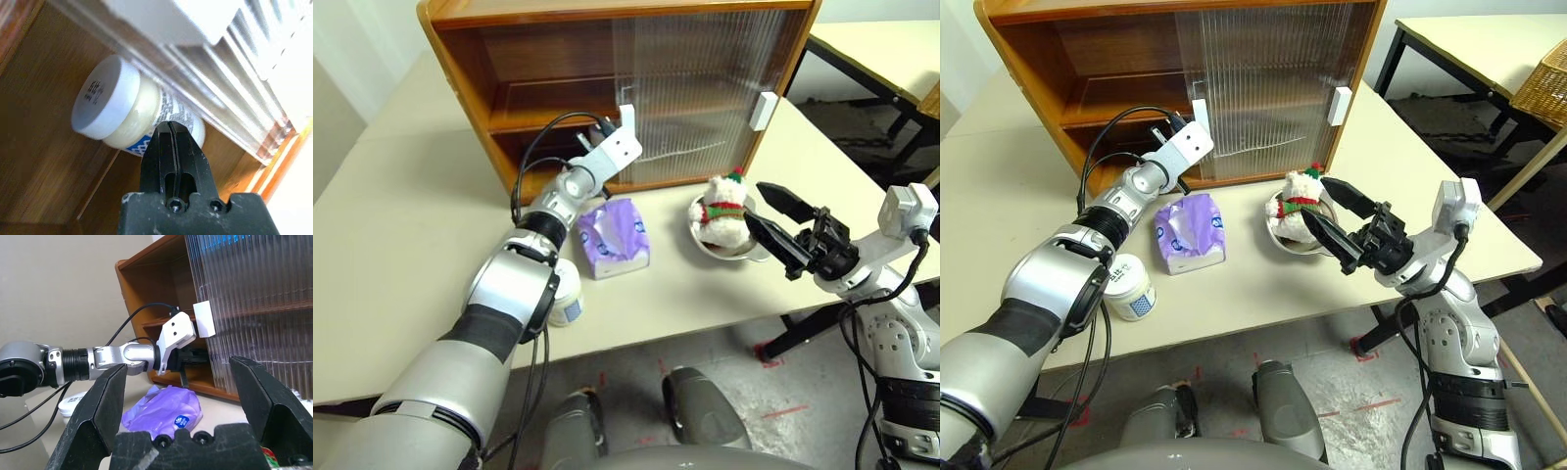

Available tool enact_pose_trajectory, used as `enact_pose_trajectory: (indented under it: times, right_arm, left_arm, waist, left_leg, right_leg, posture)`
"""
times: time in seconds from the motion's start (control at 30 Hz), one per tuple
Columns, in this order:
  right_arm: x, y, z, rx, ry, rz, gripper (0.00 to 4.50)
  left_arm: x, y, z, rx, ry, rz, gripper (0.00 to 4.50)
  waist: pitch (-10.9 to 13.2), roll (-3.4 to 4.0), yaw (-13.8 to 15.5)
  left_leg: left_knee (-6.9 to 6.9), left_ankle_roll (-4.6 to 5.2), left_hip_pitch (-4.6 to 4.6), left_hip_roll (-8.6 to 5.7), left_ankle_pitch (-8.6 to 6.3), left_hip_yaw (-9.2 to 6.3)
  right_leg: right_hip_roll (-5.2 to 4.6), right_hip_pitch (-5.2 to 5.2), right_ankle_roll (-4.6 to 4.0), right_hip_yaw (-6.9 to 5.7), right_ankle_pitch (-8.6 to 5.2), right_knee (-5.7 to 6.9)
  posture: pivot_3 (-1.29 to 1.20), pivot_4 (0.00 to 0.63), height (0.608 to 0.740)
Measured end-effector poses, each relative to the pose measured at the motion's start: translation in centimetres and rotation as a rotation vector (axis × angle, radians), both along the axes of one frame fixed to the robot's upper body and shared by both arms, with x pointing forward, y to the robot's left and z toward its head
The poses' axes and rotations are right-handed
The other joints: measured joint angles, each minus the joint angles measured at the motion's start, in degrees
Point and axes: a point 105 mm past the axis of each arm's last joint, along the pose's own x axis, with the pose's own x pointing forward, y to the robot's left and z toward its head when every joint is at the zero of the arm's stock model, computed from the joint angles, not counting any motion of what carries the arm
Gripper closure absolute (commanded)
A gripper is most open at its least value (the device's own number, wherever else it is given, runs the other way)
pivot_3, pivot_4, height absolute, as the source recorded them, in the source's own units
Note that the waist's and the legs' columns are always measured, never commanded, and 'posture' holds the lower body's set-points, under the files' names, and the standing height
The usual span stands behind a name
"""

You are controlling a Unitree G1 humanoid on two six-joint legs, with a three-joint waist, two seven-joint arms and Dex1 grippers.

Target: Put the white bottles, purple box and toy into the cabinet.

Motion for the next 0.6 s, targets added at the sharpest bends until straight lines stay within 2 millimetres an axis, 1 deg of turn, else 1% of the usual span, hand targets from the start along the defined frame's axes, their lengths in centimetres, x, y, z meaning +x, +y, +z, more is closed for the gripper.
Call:
enact_pose_trajectory:
  times: [0.1, 0.2, 0.27, 0.3, 0.4, 0.5, 0.57, 0.6]
  right_arm:
    - [0.1, 0.0, 0.1, -0.003, -0.006, 0.01, 0.0]
    - [0.6, -0.3, 0.3, -0.015, -0.008, 0.021, 0.0]
    - [0.9, -0.4, 0.2, -0.015, -0.003, 0.027, 0.0]
    - [1.0, -0.4, 0.0, -0.016, 0.001, 0.029, 0.0]
    - [1.2, -0.4, -0.4, -0.015, 0.014, 0.04, 0.0]
    - [1.3, -0.3, -0.7, -0.017, 0.023, 0.059, 0.0]
    - [1.6, -0.1, -0.9, -0.022, 0.032, 0.077, 0.0]
    - [1.8, 0.0, -0.8, -0.027, 0.032, 0.085, 0.0]
  left_arm:
    - [0.0, 0.6, 0.4, -0.07, 0.01, 0.002, 4.47]
    - [-0.1, 1.8, 1.0, -0.148, 0.022, -0.003, 4.47]
    - [-0.4, 3.0, 0.7, -0.197, 0.05, -0.001, 4.1]
    - [-0.6, 3.8, 0.5, -0.226, 0.069, -0.001, 3.87]
    - [-1.8, 6.0, 0.0, -0.318, 0.123, -0.029, 2.8]
    - [-3.7, 7.7, 0.6, -0.424, 0.158, -0.092, 1.6]
    - [-5.0, 8.6, 1.4, -0.464, 0.145, -0.132, 0.87]
    - [-5.9, 9.3, 1.9, -0.481, 0.13, -0.143, 0.46]
  waist:
    - [0.0, 0.0, -0.22]
    - [0.01, -0.01, -0.41]
    - [0.01, -0.01, -0.46]
    - [0.02, 0.01, -0.52]
    - [0.04, 0.02, -0.38]
    - [0.05, 0.04, 0.27]
    - [0.05, 0.05, 1.0]
    - [0.04, 0.05, 1.21]
  left_leg:
    - [0.0, 0.0, 0.01, 0.0, 0.0, -0.01]
    - [-0.02, 0.0, 0.08, 0.0, 0.0, -0.01]
    - [-0.05, 0.0, 0.12, 0.01, 0.0, -0.02]
    - [-0.07, 0.0, 0.14, 0.02, 0.0, -0.02]
    - [-0.15, 0.01, 0.14, 0.05, 0.0, -0.04]
    - [-0.16, 0.01, 0.16, 0.12, 0.01, -0.02]
    - [-0.15, 0.01, 0.21, 0.14, 0.01, 0.01]
    - [-0.15, 0.01, 0.24, 0.16, 0.01, 0.06]
  right_leg:
    - [0.0, 0.01, 0.01, 0.0, 0.02, 0.01]
    - [-0.01, 0.06, 0.01, 0.01, 0.04, 0.01]
    - [0.02, 0.07, 0.0, 0.02, 0.04, 0.01]
    - [0.02, 0.07, -0.01, 0.03, 0.04, 0.03]
    - [0.03, 0.03, -0.04, 0.05, 0.03, 0.07]
    - [0.0, 0.03, -0.09, 0.09, 0.01, 0.11]
    - [-0.01, 0.04, -0.09, 0.19, 0.02, 0.12]
    - [-0.03, 0.04, -0.09, 0.24, 0.02, 0.14]
  posture:
    - [-0.18, 0.04, 0.74]
    - [-0.17, 0.045, 0.74]
    - [-0.15, 0.048, 0.74]
    - [-0.15, 0.048, 0.74]
    - [-0.11, 0.051, 0.74]
    - [-0.09, 0.048, 0.74]
    - [-0.09, 0.041, 0.74]
    - [-0.08, 0.041, 0.74]
